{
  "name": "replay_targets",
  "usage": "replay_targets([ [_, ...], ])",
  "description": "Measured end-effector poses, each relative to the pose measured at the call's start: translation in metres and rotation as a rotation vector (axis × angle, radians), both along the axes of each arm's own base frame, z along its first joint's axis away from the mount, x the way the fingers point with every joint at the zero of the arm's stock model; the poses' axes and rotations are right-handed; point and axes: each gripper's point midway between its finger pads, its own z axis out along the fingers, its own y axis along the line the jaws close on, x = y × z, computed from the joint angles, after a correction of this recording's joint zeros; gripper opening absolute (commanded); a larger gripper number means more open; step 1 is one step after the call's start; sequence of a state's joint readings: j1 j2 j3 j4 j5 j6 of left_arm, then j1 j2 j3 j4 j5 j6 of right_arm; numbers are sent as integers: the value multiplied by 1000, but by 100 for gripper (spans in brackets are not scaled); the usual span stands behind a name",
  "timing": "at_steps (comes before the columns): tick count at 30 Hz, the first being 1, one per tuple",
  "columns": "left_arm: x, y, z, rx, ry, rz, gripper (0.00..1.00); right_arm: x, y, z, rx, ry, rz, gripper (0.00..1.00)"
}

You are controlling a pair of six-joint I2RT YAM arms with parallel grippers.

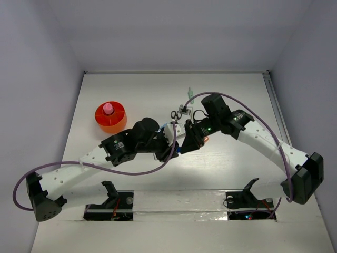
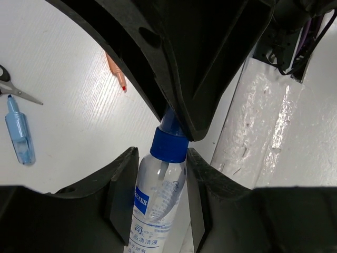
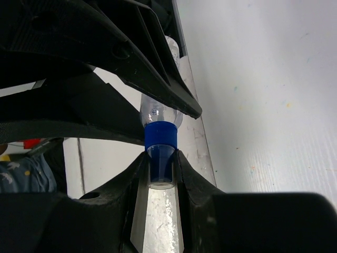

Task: Sort the stationery into containers
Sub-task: Place the stationery in the storage box.

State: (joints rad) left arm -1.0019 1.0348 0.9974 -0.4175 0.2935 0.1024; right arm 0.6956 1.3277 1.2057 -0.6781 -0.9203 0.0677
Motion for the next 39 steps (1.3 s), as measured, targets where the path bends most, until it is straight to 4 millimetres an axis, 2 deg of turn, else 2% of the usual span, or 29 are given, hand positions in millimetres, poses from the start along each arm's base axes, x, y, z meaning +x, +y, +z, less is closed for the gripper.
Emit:
replay_targets([
  [2,3,1,0,2,-8,13,0,2,0,0,1,-2,-8,12],
  [3,5,1,0,3,-14,24,0,4,1,1,2,-6,-17,28],
  [6,14,1,2,2,-37,75,0,10,2,9,20,-30,-55,45],
  [9,28,4,-3,30,-51,158,0,18,0,24,58,-82,-102,51],
  [15,63,18,-7,52,-76,365,0,22,-11,63,152,-217,-183,51],
  [18,89,32,0,23,-91,498,0,19,-18,75,188,-268,-209,51],
  [21,119,56,6,0,-111,667,0,17,-24,77,203,-303,-237,51],
  [25,159,96,20,-69,-138,913,0,20,-30,62,197,-318,-295,51],
  [30,198,158,42,-190,-216,1234,0,30,-29,28,211,-306,-369,52],
  [34,222,188,60,-270,-298,1401,0,36,-24,-2,233,-275,-399,52],
  [38,253,217,60,-302,-352,1525,0,40,-23,-16,255,-273,-422,52],
  [39,259,226,54,-285,-354,1552,0,41,-22,-15,263,-277,-426,52],
])
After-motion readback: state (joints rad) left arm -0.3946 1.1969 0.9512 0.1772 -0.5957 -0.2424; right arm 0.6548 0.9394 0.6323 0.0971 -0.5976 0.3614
